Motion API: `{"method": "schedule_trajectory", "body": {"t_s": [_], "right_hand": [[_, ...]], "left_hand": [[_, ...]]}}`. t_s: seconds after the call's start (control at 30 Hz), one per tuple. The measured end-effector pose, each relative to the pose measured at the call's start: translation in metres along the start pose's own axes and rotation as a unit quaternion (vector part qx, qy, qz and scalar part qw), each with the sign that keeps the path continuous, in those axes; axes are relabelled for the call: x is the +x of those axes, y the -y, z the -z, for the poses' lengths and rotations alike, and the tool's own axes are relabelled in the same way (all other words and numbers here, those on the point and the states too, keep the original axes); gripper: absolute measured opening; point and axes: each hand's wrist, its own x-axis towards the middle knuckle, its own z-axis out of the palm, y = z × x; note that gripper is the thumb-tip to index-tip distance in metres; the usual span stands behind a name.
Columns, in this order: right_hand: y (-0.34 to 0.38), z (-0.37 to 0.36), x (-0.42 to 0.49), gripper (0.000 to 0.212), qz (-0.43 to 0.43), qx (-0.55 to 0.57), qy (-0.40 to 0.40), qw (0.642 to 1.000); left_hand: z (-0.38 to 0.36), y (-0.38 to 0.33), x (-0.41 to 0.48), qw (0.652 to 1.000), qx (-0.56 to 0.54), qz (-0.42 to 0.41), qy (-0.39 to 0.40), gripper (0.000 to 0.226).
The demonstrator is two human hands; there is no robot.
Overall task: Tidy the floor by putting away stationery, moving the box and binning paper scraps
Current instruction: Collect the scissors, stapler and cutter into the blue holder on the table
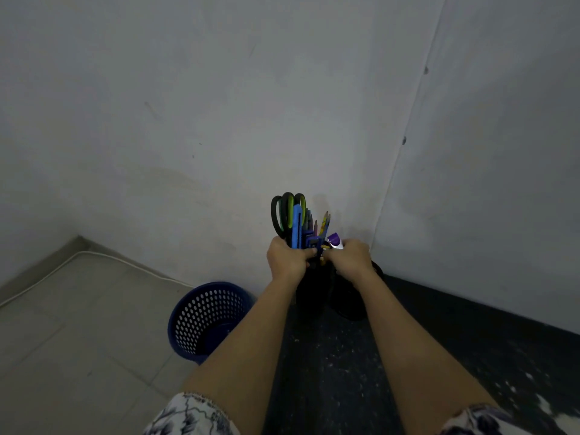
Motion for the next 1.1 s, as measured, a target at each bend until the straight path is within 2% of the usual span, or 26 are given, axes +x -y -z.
{"method": "schedule_trajectory", "body": {"t_s": [0.1,0.27,0.47,0.67,0.87,1.0,1.1], "right_hand": [[0.008,0.003,-0.008,0.018,0.001,0.092,-0.027,0.995],[0.016,0.009,-0.013,0.008,0.006,0.254,-0.015,0.967],[0.012,0.001,-0.015,0.007,0.019,0.242,0.000,0.970],[0.011,-0.006,-0.020,0.036,0.053,0.234,-0.062,0.969],[0.009,-0.014,-0.029,0.055,0.141,0.115,-0.070,0.981],[0.002,-0.026,-0.034,0.051,0.192,-0.093,-0.078,0.974],[-0.001,-0.030,-0.043,0.049,0.161,-0.275,-0.097,0.943]], "left_hand": [[-0.001,0.002,-0.002,1.000,-0.002,0.017,-0.023,0.033],[0.001,0.006,-0.004,1.000,-0.012,0.023,-0.010,0.030],[0.004,0.011,-0.003,0.999,0.002,0.029,-0.014,0.036],[0.013,0.018,-0.006,1.000,0.001,0.014,-0.006,0.024],[0.016,0.015,-0.009,0.999,-0.038,0.006,-0.012,0.027],[0.019,0.014,-0.012,0.999,-0.046,0.009,-0.015,0.025],[0.021,0.015,-0.014,0.999,-0.040,0.014,-0.017,0.023]]}}
